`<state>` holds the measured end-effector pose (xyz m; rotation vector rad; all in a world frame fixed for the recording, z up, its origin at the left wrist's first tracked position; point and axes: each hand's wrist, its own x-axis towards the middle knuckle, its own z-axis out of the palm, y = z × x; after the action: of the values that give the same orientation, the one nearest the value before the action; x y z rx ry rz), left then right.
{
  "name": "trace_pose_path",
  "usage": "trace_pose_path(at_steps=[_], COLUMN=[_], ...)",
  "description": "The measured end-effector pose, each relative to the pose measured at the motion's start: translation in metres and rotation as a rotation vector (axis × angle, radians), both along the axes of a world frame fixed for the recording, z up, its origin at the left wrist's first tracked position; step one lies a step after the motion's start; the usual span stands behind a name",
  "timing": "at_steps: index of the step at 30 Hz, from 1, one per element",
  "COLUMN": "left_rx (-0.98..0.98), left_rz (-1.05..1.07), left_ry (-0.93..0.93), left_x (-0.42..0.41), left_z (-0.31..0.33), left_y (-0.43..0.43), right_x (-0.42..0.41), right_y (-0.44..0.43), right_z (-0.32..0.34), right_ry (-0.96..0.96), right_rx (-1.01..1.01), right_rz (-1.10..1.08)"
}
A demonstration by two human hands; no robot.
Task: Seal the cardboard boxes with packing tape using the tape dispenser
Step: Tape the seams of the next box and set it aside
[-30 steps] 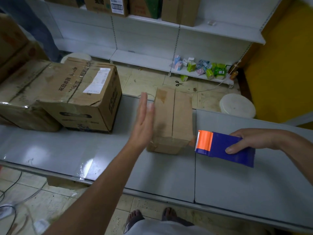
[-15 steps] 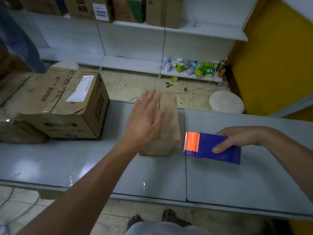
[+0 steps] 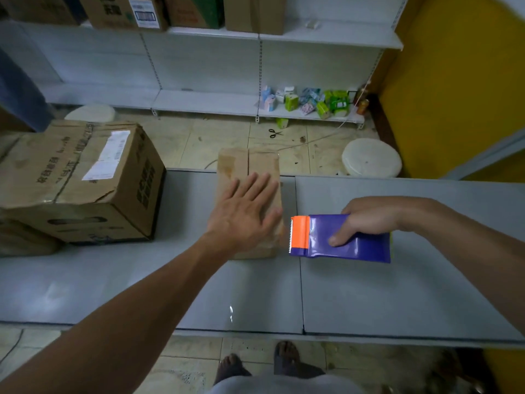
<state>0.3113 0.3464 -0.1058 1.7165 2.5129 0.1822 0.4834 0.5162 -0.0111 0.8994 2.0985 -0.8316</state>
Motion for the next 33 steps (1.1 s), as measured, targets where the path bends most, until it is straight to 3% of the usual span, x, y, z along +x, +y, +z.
trace_pose_path(at_steps=[5,8,11,14,17,22,27,29,31,33], left_rx=[0.001,-0.017,0.007,0.012,-0.009,0.043,0.279,0.353,0.336,0.261], left_rz=[0.003,-0.027,0.005,0.002,-0.033,-0.019,0.014,0.021,-0.012,-0.115], left_ry=[0.004,-0.005,0.014,-0.001,-0.003,-0.044,-0.330,-0.364,-0.359,-0.334], left_x=[-0.001,0.002,0.003,-0.002,-0.007,-0.003,-0.004,-0.010,-0.021,-0.034], left_z=[-0.002,0.001,0.001,0.000,-0.001,0.003,0.026,0.040,0.045,0.042], left_y=[0.001,-0.005,-0.003,0.000,0.000,-0.003,-0.013,-0.023,-0.038,-0.055], right_x=[-0.024,-0.001,0.043,0.063,0.068,0.073,0.079,0.071,0.044,0.009], right_y=[-0.018,0.002,0.039,0.025,-0.011,-0.012,-0.008,-0.023,-0.048,-0.067], right_z=[0.000,-0.009,-0.024,-0.065,-0.108,-0.132,-0.105,-0.082,-0.067,-0.063], right_ry=[-0.050,-0.166,-0.194,0.096,0.285,0.357,0.402,0.634,0.957,1.113], right_rx=[0.252,0.647,0.622,0.624,0.695,0.771,0.760,0.815,0.743,0.582], right_rz=[0.114,0.192,-0.065,-0.234,-0.197,-0.029,0.027,-0.047,-0.086,0.074])
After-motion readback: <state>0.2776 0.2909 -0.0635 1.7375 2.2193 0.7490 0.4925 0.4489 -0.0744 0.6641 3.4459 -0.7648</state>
